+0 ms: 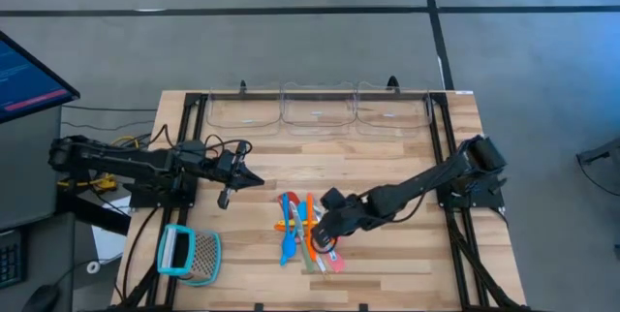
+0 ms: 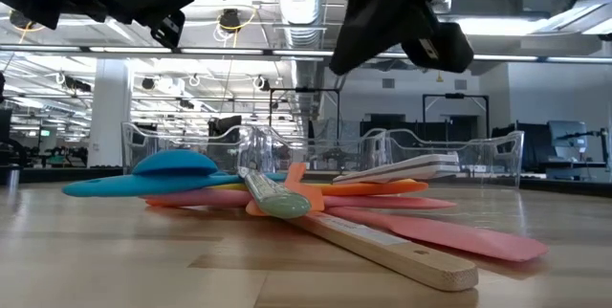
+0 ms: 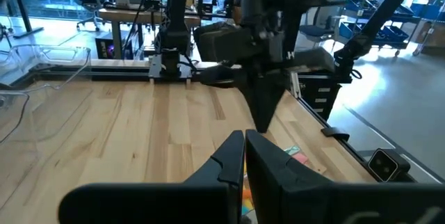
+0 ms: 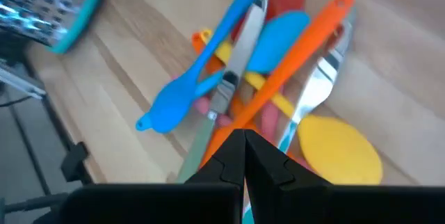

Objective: Pick & Place Kitchen Items
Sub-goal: Put the white patterned table knife into the right transparent bin

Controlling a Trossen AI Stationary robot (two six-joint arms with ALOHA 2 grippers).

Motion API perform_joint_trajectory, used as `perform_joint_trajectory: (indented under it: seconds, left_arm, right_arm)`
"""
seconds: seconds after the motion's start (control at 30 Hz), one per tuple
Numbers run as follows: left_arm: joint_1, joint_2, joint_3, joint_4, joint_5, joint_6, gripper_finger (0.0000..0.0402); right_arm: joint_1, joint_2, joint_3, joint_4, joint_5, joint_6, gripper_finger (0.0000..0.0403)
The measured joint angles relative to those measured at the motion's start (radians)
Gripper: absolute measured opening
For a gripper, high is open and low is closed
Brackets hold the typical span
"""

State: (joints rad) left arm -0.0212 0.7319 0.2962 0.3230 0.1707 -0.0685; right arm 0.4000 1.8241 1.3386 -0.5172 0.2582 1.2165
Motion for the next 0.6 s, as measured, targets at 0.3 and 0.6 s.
perform_joint_trajectory:
  seconds: [0.3, 0.6]
  left_arm:
    - [0.0, 0.0, 0.0, 0.001, 0.0, 0.002, 0.0008]
    - [0.0, 0.0, 0.0, -0.001, 0.0, 0.003, 0.0008]
  right_arm:
    - [0.013, 0.127, 0.166, -0.145, -0.016, 0.068, 0.0]
    - [0.009, 0.193, 0.218, -0.249, -0.077, 0.068, 0.0]
